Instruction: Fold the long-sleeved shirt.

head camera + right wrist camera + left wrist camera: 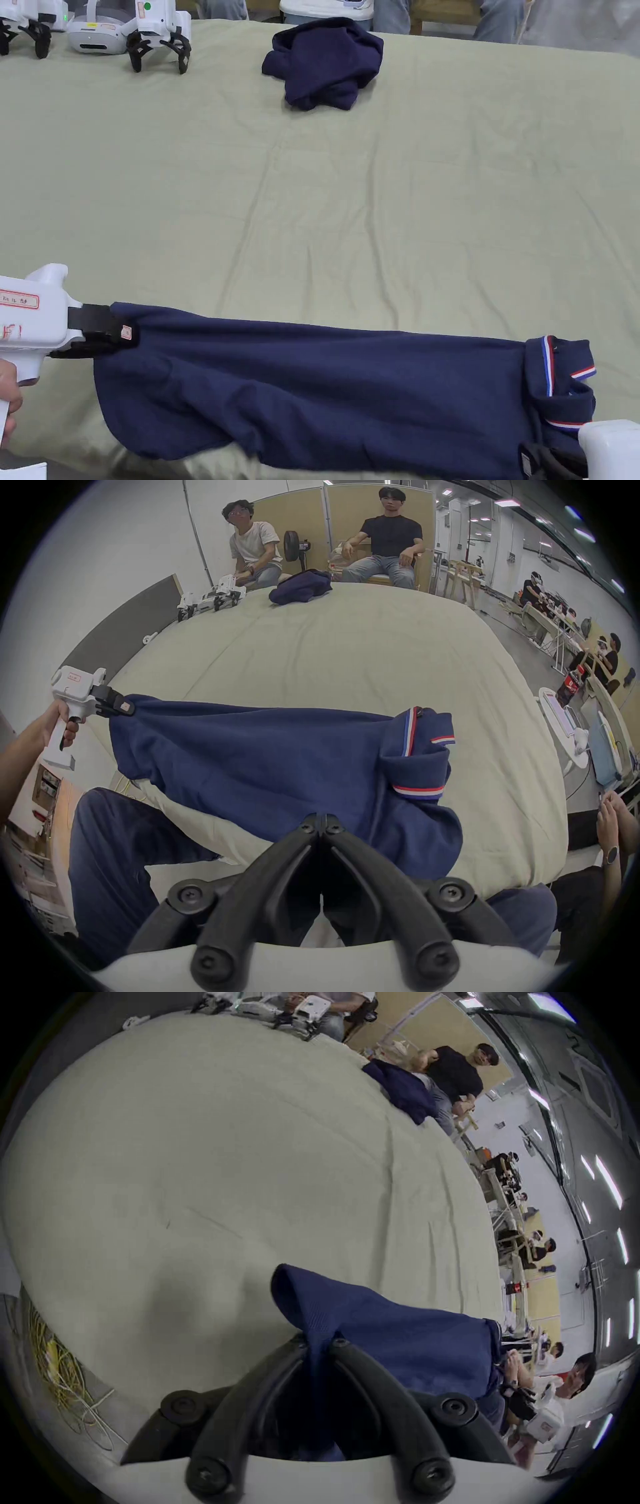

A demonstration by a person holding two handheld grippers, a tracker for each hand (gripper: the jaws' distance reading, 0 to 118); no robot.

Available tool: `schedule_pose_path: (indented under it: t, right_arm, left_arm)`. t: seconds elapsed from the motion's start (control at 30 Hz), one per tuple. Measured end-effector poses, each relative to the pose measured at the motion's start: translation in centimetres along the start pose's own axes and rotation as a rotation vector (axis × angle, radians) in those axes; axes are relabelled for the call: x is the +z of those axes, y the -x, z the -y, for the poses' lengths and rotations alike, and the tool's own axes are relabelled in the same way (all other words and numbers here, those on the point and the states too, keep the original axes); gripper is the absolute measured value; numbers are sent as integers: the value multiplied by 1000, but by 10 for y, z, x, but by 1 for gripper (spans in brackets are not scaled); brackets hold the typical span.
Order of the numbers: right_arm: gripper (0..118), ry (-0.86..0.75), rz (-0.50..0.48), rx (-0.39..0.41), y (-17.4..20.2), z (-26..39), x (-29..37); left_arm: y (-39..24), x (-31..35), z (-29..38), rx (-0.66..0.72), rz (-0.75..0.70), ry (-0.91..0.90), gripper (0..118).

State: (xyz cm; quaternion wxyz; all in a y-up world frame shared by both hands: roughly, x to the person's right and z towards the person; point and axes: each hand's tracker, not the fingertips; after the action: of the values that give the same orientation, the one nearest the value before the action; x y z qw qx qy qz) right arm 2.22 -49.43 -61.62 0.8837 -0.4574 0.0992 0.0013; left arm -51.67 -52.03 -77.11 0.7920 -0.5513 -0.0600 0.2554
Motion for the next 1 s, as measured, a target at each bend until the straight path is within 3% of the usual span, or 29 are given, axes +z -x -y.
schedule_pose_path:
  t: [0.23,0.47,0.6,0.67,1.0]
  right_arm:
    - [1,-44,43,-23,-19,3,20]
    - [1,-104,104,-104,-59,13,59]
    - [1,-128,154,-144,-83,22,85]
    - [1,-139,187,-164,-92,27,97]
    - [1,-160,255,-238,-122,51,130]
  left_arm:
    - [-141,-4,45,-272,4,-79,4]
    - [-295,-70,115,-484,104,-30,4]
    - [-364,-116,153,-427,222,33,4]
    - [-396,-131,172,-463,253,49,4]
    - [-454,-197,219,-515,170,79,4]
